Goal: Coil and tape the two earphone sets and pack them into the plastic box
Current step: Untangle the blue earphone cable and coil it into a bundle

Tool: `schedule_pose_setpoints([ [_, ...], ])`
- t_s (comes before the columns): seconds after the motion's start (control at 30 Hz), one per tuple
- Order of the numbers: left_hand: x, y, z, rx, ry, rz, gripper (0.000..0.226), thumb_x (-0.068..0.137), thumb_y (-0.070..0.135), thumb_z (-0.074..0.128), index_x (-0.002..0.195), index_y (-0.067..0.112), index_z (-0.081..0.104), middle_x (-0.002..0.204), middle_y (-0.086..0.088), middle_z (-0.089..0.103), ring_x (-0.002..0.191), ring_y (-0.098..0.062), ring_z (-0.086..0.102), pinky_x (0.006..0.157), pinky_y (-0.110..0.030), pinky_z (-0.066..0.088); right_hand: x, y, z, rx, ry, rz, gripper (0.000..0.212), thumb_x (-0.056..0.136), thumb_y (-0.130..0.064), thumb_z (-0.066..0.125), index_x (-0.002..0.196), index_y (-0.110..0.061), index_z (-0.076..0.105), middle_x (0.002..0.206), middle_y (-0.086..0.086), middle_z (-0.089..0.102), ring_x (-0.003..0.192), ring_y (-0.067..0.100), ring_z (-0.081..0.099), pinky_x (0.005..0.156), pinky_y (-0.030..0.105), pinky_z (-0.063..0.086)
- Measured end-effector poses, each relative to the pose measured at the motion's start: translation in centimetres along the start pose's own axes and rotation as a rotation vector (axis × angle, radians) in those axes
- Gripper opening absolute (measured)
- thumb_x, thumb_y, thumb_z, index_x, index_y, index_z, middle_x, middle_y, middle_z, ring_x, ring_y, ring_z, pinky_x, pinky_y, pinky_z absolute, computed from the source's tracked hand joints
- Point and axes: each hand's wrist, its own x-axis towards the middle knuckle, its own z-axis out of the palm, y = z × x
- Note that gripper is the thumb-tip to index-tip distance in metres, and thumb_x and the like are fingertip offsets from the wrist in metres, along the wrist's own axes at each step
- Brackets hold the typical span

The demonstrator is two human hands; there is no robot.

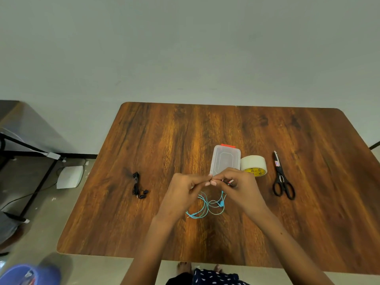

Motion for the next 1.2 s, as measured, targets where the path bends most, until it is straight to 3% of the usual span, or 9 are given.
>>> schedule_pose_setpoints([
  [0.07,-0.1,-0.3,-0.4,0.05,0.02,0.019,0.02,0.085,0.006,0.069,0.102,0.014,0.075,0.093,0.004,0.076,0.083,0.001,0.068,0.072,-0.01,0.049,-0.3,0.2,-0.2,0.025,0.004,0.038,0.025,0.076,-0.013,0.077,0.078,-0.037,0.07,0.075,-0.018,0.068,0.076,0.002,0.065,0.066,0.011,0.047],
  [0.23,-0.8,-1.6,-1.1,0.052,0.135,-0.01,0.013,0.086,0.013,0.068,0.097,0.015,0.076,0.09,0.019,0.07,0.081,0.009,0.065,0.07,-0.009,0.049,-0.9,1.1,-1.7,0.086,0.004,0.122,0.01,0.076,-0.011,0.076,0.079,-0.02,0.075,0.078,-0.004,0.072,0.077,0.011,0.067,0.071,0.034,0.056],
  [0.57,-1.2,-2.1,-1.1,0.033,0.226,-0.016,0.017,0.086,0.012,0.066,0.099,0.015,0.075,0.094,0.019,0.07,0.08,0.006,0.067,0.067,-0.022,0.056,-1.3,1.5,-2.1,0.237,0.041,0.22,0.015,0.065,-0.007,0.082,0.078,-0.013,0.076,0.073,-0.007,0.075,0.071,0.005,0.07,0.064,0.013,0.053],
  [0.77,-1.3,-2.3,-1.8,0.006,0.252,-0.05,0.019,0.086,0.011,0.068,0.102,0.02,0.074,0.093,0.022,0.069,0.08,0.005,0.068,0.066,-0.025,0.057,-1.2,1.5,-1.8,0.254,0.122,0.248,0.022,0.062,-0.015,0.085,0.069,-0.005,0.067,0.064,0.002,0.071,0.056,0.012,0.068,0.053,0.016,0.054],
  [0.87,-1.4,-2.5,-2.4,0.046,0.187,-0.105,0.029,0.085,0.004,0.067,0.107,0.023,0.071,0.097,0.024,0.068,0.083,0.001,0.069,0.07,-0.029,0.057,-1.0,1.6,-1.7,0.229,0.095,0.25,0.017,0.064,-0.015,0.084,0.069,-0.01,0.069,0.066,-0.003,0.072,0.061,0.007,0.068,0.055,0.013,0.052],
  [0.97,-1.2,-2.7,-2.3,0.185,0.105,-0.175,0.05,0.082,-0.013,0.055,0.123,0.015,0.063,0.125,0.005,0.062,0.118,-0.012,0.059,0.098,-0.035,0.05,-0.8,1.8,-1.5,0.263,0.052,0.25,0.014,0.07,-0.006,0.08,0.076,-0.016,0.073,0.073,-0.006,0.074,0.073,0.007,0.071,0.065,0.015,0.053],
  [1.03,-0.9,-2.0,-1.7,0.193,0.067,-0.095,0.052,0.084,-0.011,0.056,0.129,0.013,0.057,0.136,-0.002,0.054,0.131,-0.014,0.046,0.11,-0.033,0.038,-0.8,1.7,-1.1,0.239,0.012,0.219,0.02,0.075,-0.002,0.076,0.082,-0.021,0.073,0.081,-0.005,0.075,0.081,0.01,0.071,0.073,0.021,0.056],
  [1.13,-0.3,-0.2,-0.2,0.071,-0.063,0.001,0.036,0.089,0.01,0.065,0.124,0.013,0.063,0.13,-0.001,0.06,0.125,-0.009,0.052,0.106,-0.025,0.041,-0.7,1.0,-0.3,0.23,-0.014,0.143,0.023,0.077,0.0,0.074,0.084,-0.022,0.074,0.086,-0.003,0.073,0.084,0.013,0.071,0.079,0.027,0.057],
  [1.2,-0.1,0.4,0.6,0.014,-0.049,0.02,0.027,0.086,0.014,0.068,0.113,0.012,0.07,0.112,0.0,0.071,0.104,-0.004,0.065,0.087,-0.022,0.052,-0.3,0.7,0.0,0.228,-0.007,0.111,0.023,0.077,0.0,0.074,0.082,-0.023,0.075,0.086,-0.003,0.069,0.084,0.015,0.069,0.078,0.027,0.057],
])
